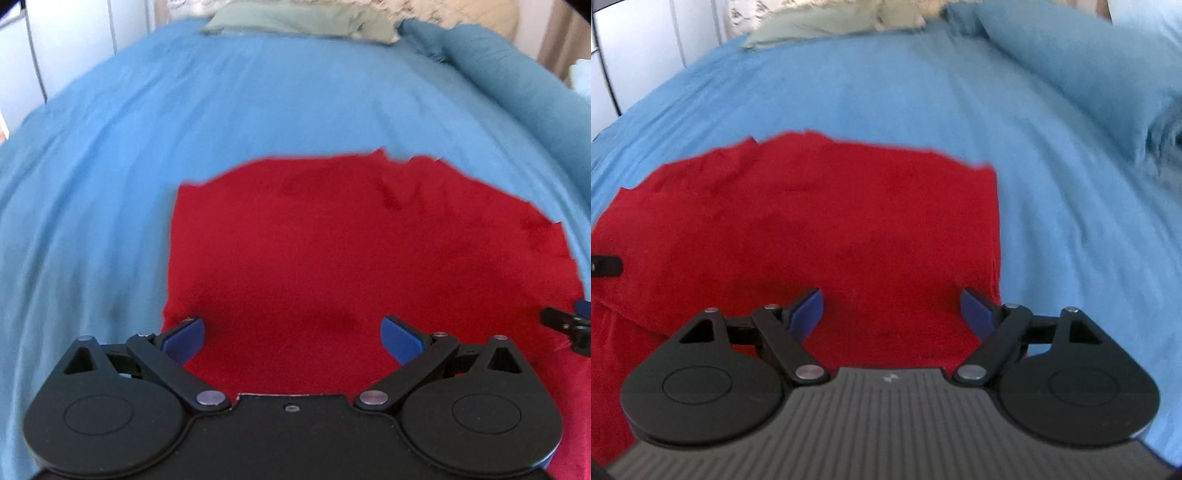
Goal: Fold small clothes
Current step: 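Release the sweater and pull both tools back from it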
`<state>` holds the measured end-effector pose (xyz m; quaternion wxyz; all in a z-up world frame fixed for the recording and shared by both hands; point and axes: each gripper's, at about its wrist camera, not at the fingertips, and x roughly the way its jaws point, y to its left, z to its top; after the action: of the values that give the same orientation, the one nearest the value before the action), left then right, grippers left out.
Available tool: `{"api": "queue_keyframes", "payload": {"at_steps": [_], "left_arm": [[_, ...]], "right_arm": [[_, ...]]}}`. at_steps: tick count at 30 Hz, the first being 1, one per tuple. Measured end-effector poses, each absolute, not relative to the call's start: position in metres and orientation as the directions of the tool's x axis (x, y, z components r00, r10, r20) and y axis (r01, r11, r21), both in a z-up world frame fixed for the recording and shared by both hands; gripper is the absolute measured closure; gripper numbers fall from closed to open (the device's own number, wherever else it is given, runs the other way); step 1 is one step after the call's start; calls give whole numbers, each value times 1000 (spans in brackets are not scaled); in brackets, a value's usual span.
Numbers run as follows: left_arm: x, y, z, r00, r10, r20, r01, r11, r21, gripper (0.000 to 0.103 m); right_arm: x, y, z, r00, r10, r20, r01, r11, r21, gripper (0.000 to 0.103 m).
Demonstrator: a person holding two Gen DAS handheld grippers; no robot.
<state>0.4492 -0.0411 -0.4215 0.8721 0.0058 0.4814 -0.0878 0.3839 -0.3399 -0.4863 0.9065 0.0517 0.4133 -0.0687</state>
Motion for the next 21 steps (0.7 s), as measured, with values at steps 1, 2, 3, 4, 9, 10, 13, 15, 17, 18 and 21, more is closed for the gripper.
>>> {"api": "queue_keyframes", "payload": {"at_steps": [1, 2, 3, 4, 9, 10, 13, 15, 17, 18, 21], "left_arm": [[450, -37, -428, 507, -150, -849, 147, 985, -86, 0], [449, -34, -432, 499, -155, -853, 140, 985, -97, 0], [448, -31, -435, 505, -165, -847, 143, 984, -106, 0], [447, -29, -435, 511, -171, -843, 151, 983, -107, 0], [449, -27, -437, 500, -173, -849, 159, 982, -106, 0], [450, -26, -436, 499, -175, -849, 156, 982, -111, 0], [450, -28, -426, 495, -167, -853, 154, 983, -104, 0], [441, -25, -411, 529, -146, -836, 146, 986, -80, 0], [428, -19, -391, 568, -124, -814, 143, 988, -51, 0], [420, -15, -380, 585, -119, -802, 143, 989, -43, 0], [394, -1, -342, 630, -118, -768, 151, 988, -28, 0]], "right_arm": [[382, -343, -488, 656, -71, -751, 168, 984, 53, 3], [380, -344, -489, 665, -59, -744, 162, 985, 67, 2], [379, -345, -490, 667, -51, -743, 152, 986, 68, 1], [377, -343, -490, 667, -51, -744, 142, 988, 59, 1], [371, -341, -490, 665, -56, -745, 134, 990, 46, 0], [376, -341, -490, 662, -59, -747, 138, 989, 43, 0], [378, -338, -478, 659, -111, -743, 171, 985, 4, 0], [369, -333, -461, 689, -164, -706, 192, 981, -40, 0], [358, -333, -440, 721, -188, -667, 200, 978, -59, 0], [353, -332, -430, 733, -191, -653, 201, 978, -60, 0], [328, -332, -392, 774, -201, -601, 203, 977, -66, 0]]}}
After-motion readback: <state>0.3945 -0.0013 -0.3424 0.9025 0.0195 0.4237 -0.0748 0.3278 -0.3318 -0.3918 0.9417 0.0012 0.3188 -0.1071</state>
